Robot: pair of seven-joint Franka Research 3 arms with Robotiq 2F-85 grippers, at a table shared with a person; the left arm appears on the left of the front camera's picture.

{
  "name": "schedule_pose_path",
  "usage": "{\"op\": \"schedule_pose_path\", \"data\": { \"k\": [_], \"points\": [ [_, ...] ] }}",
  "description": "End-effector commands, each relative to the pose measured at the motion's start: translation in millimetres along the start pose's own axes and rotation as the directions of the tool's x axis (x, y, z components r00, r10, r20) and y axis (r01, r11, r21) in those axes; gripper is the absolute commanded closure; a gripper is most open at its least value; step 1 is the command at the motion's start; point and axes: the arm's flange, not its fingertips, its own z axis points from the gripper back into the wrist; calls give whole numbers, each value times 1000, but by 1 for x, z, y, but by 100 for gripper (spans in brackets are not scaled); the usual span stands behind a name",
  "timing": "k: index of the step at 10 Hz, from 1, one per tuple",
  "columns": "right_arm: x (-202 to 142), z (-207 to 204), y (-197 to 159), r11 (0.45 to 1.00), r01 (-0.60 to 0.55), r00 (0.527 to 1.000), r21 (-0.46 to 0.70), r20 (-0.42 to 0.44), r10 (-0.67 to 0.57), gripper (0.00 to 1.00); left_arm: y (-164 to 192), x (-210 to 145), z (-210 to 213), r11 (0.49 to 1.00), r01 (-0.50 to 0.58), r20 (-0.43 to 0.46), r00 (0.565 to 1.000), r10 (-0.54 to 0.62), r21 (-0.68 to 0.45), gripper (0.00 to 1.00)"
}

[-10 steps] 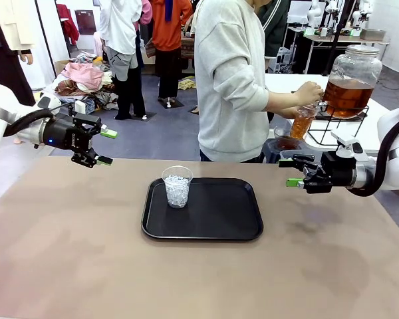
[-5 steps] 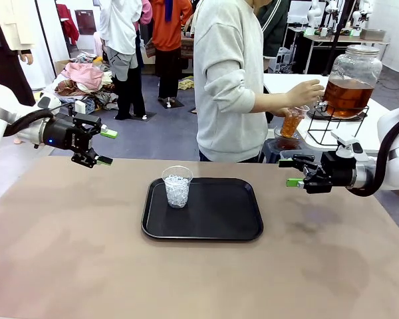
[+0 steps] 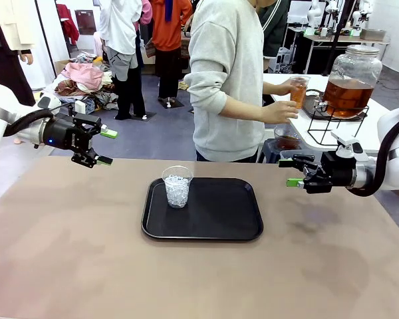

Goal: Pour the drink into the iced cup.
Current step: Pick up the iced cup indicated by the human and present it to them.

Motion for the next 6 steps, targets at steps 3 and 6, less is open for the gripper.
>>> {"op": "schedule_pose_path", "data": {
  "k": [3, 6],
  "points": [
    [2, -1, -1, 1000, -6, 1000, 0, -4, 6, 0, -2, -1, 1, 1000, 3, 4, 1000, -4, 3, 0],
    [2, -1, -1, 1000, -6, 1000, 0, -4, 6, 0, -2, -1, 1, 1000, 3, 4, 1000, -4, 3, 0]
  ]
}}
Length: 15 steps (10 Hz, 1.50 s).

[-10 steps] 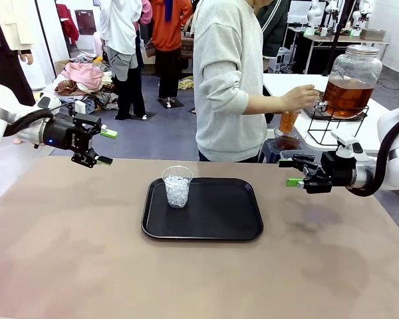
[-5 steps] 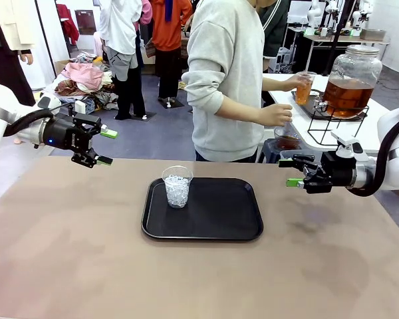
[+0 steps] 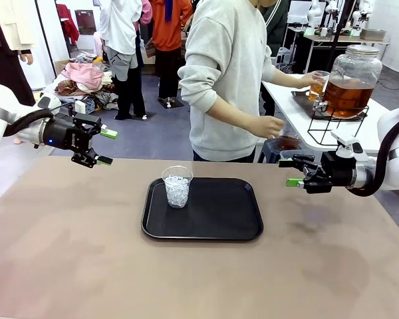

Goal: Pour the drink into the iced cup.
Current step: Pick up the iced cup indicated by the human and present it to them.

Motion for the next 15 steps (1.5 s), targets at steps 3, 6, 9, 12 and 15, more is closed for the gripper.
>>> {"op": "schedule_pose_path", "data": {
  "k": [3, 6, 9, 12, 15],
  "points": [
    [2, -1, -1, 1000, -6, 1000, 0, -4, 6, 0, -2, -1, 1, 1000, 3, 4, 1000, -3, 3, 0],
    [2, -1, -1, 1000, -6, 1000, 0, -4, 6, 0, -2, -1, 1, 1000, 3, 4, 1000, -3, 3, 0],
    [2, -1, -1, 1000, -6, 1000, 0, -4, 6, 0, -2, -1, 1, 1000, 3, 4, 1000, -3, 3, 0],
    [2, -1, -1, 1000, -6, 1000, 0, -4, 6, 0, -2, -1, 1, 1000, 3, 4, 1000, -3, 3, 0],
    [2, -1, -1, 1000, -6, 1000, 0, -4, 6, 0, -2, -1, 1, 1000, 3, 4, 1000, -3, 3, 0]
  ]
}}
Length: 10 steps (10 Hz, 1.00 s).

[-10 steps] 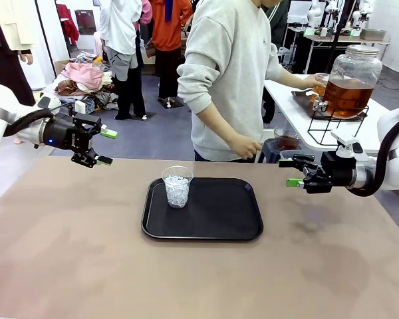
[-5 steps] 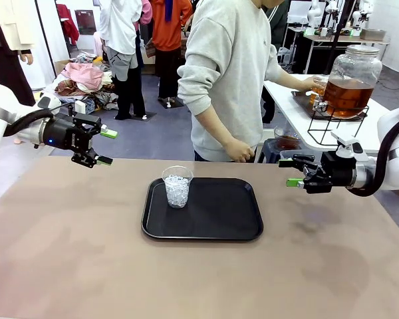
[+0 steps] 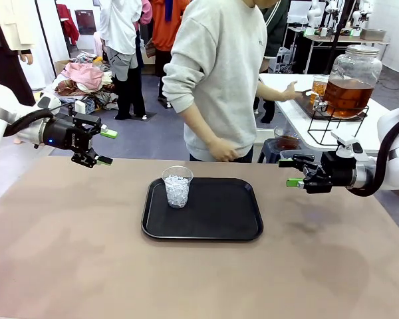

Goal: Pour the drink into the iced cup.
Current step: Pick up the iced cup indicated by the human and present it to them.

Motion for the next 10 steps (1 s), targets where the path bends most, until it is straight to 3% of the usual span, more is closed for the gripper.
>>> {"op": "schedule_pose_path", "data": {
  "k": [1, 10],
  "points": [
    [2, -1, -1, 1000, -6, 1000, 0, -4, 6, 0, -2, -1, 1, 1000, 3, 4, 1000, -4, 3, 0],
    [2, -1, -1, 1000, -6, 1000, 0, -4, 6, 0, -2, -1, 1, 1000, 3, 4, 1000, -4, 3, 0]
  ]
}}
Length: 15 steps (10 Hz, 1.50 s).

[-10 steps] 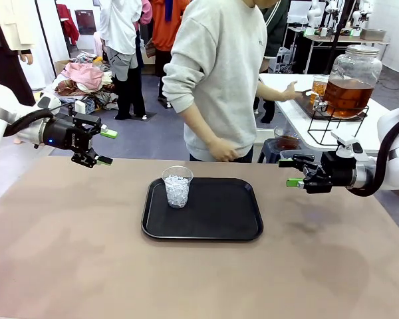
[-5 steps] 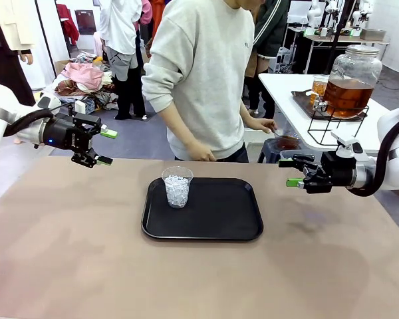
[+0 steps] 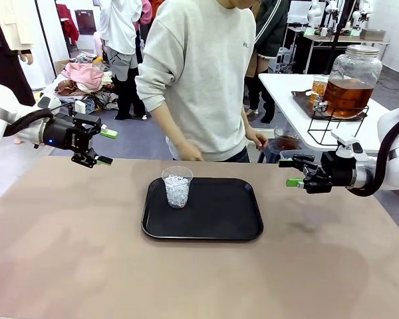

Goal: Pour the drink into the iced cup.
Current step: Pick up the iced cup indicated by the human and present it to them.

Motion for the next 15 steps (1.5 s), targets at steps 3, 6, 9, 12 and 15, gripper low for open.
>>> {"op": "schedule_pose_path", "data": {
  "k": [3, 6, 9, 12, 15],
  "points": [
    [2, -1, -1, 1000, -6, 1000, 0, -4, 6, 0, -2, -1, 1, 1000, 3, 4, 1000, -4, 3, 0],
    [2, -1, -1, 1000, -6, 1000, 0, -4, 6, 0, -2, -1, 1, 1000, 3, 4, 1000, -4, 3, 0],
    [2, -1, -1, 1000, -6, 1000, 0, -4, 6, 0, -2, -1, 1, 1000, 3, 4, 1000, -4, 3, 0],
    [2, -1, -1, 1000, -6, 1000, 0, -4, 6, 0, -2, -1, 1, 1000, 3, 4, 1000, -4, 3, 0],
    [2, -1, -1, 1000, -6, 1000, 0, -4, 6, 0, -2, -1, 1, 1000, 3, 4, 1000, -4, 3, 0]
  ]
}}
